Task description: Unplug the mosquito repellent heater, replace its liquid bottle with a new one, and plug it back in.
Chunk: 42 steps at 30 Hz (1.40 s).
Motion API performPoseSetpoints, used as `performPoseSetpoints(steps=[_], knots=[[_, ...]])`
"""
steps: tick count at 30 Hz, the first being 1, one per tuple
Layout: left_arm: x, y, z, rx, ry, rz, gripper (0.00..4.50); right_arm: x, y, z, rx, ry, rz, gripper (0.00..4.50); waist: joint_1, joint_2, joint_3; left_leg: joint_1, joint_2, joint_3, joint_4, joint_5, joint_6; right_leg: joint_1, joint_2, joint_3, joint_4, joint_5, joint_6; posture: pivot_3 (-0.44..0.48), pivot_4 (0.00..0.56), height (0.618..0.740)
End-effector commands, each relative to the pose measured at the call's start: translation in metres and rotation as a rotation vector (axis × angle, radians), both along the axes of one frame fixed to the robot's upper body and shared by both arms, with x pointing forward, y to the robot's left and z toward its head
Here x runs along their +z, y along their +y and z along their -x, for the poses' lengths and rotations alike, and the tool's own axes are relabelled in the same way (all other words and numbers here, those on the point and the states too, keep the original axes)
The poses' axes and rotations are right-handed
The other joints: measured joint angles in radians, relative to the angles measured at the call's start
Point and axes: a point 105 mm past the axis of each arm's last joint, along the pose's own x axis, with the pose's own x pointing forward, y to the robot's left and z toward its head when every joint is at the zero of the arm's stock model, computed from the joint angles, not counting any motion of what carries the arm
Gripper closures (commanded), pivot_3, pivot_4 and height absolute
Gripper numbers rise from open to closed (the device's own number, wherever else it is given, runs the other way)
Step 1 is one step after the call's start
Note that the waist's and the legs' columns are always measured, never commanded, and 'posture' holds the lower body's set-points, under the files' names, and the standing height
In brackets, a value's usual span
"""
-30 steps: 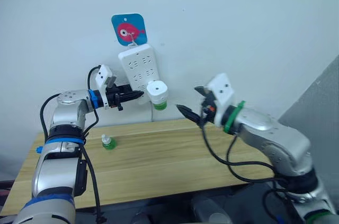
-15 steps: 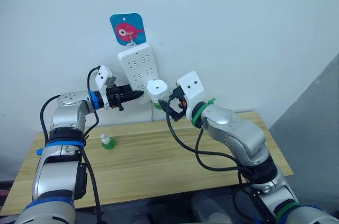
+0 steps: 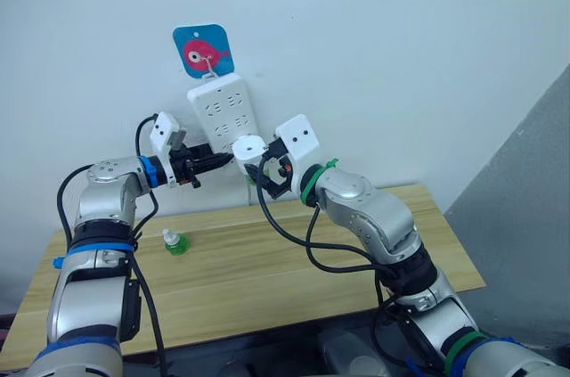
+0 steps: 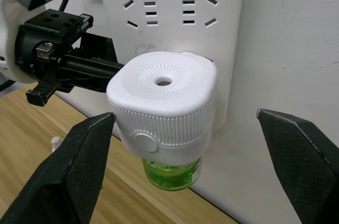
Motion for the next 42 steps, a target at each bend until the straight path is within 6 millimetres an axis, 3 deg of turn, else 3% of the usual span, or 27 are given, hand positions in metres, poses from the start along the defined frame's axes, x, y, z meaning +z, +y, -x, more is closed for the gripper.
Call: performPoseSetpoints(steps=[1, 12, 32, 35, 37, 42], knots=[[0.011, -0.013, 0.001, -0.058, -0.051, 0.001, 3.18, 0.019, 0.000, 0.003, 0.018, -0.054, -0.029, 0.00, 0.000, 0.000, 0.000, 0.000, 0.000, 0.000, 0.000, 0.000, 0.000, 0.000, 0.000, 0.000, 0.000, 0.000, 0.000, -0.232, 0.060, 0.740], [0.012, -0.013, 0.002, -0.058, -0.056, 0.001, 3.18, 0.016, -0.002, 0.019, 0.079, -0.036, -0.015, 0.00, 0.006, 0.000, 0.000, -0.004, -0.001, -0.006, -0.001, 0.000, 0.000, -0.001, -0.002, -0.006, -0.001, 0.001, -0.002, -0.225, 0.054, 0.740], [0.014, -0.014, 0.003, -0.055, -0.060, 0.002, 3.18, 0.016, 0.022, -0.011, -0.008, -0.006, -0.106, 0.00, 0.006, 0.000, 0.000, -0.007, -0.001, -0.018, -0.001, 0.000, -0.001, 0.000, -0.002, -0.020, -0.001, 0.002, -0.006, -0.209, 0.051, 0.740], [0.014, -0.014, 0.003, -0.052, -0.060, 0.003, 3.18, 0.016, 0.021, -0.013, -0.010, 0.001, -0.113, 0.59, 0.006, 0.000, 0.000, -0.008, -0.001, -0.019, -0.001, 0.001, -0.001, 0.000, -0.002, -0.020, -0.001, 0.002, -0.006, -0.209, 0.051, 0.740], [0.014, -0.013, 0.003, -0.049, -0.061, 0.003, 3.18, 0.016, 0.020, -0.013, -0.009, 0.003, -0.115, 1.29, 0.006, 0.000, 0.000, -0.008, -0.001, -0.019, -0.001, 0.001, -0.002, 0.000, -0.002, -0.020, -0.001, 0.002, -0.006, -0.210, 0.050, 0.740], [0.013, -0.011, 0.001, -0.024, -0.070, -0.002, 3.18, 0.017, 0.019, -0.012, 0.002, 0.000, -0.111, 1.38, 0.006, 0.000, 0.000, -0.008, -0.002, -0.020, -0.001, 0.002, -0.003, 0.000, -0.002, -0.021, 0.000, 0.002, -0.006, -0.219, 0.050, 0.740]])
